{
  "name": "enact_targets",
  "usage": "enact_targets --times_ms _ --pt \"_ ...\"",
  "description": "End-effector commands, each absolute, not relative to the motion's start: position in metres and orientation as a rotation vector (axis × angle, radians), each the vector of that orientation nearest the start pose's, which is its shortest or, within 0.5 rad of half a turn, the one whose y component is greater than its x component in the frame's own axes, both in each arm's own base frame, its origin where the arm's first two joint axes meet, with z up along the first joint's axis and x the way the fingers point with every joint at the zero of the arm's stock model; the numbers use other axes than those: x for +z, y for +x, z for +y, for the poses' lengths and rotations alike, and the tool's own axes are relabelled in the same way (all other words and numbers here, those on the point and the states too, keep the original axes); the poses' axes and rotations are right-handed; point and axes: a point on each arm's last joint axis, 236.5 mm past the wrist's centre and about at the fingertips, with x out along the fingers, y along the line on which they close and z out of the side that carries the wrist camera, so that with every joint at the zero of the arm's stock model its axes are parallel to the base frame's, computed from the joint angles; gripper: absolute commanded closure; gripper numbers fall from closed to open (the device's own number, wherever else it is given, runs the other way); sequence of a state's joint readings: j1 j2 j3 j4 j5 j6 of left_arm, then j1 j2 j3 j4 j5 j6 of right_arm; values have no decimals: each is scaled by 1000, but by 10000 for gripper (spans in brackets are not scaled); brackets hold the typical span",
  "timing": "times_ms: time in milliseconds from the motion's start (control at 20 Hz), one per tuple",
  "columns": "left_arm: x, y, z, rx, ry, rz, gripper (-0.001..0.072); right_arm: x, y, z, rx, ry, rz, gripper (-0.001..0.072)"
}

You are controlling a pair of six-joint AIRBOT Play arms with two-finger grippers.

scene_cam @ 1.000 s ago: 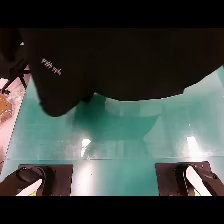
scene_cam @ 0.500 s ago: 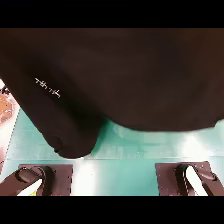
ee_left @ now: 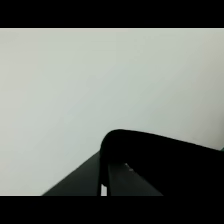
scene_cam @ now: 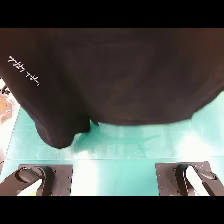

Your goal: Fold the shirts.

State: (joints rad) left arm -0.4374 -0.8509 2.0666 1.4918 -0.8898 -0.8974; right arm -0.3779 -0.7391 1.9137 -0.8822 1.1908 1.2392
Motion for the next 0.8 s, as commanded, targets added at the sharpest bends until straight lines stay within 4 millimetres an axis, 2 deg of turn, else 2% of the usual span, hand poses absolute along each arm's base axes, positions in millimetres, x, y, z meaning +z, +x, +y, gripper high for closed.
enact_targets --times_ms 0,150,250,400,600,750 --pt "600 214 -117 -378 558 -460 682 523 232 58 251 -69 -57 686" --pt "581 232 -125 -398 571 -407 682 498 259 51 274 -45 47 687" --pt "586 229 -123 -390 566 -427 682 501 260 58 309 -26 34 687" --pt "607 205 -113 -375 543 -485 682 522 238 65 298 -55 -56 687" --pt "640 161 -105 -397 464 -598 682 566 191 73 255 -85 -250 686" --pt "659 130 -108 -453 383 -696 682 599 156 77 223 -91 -408 686"
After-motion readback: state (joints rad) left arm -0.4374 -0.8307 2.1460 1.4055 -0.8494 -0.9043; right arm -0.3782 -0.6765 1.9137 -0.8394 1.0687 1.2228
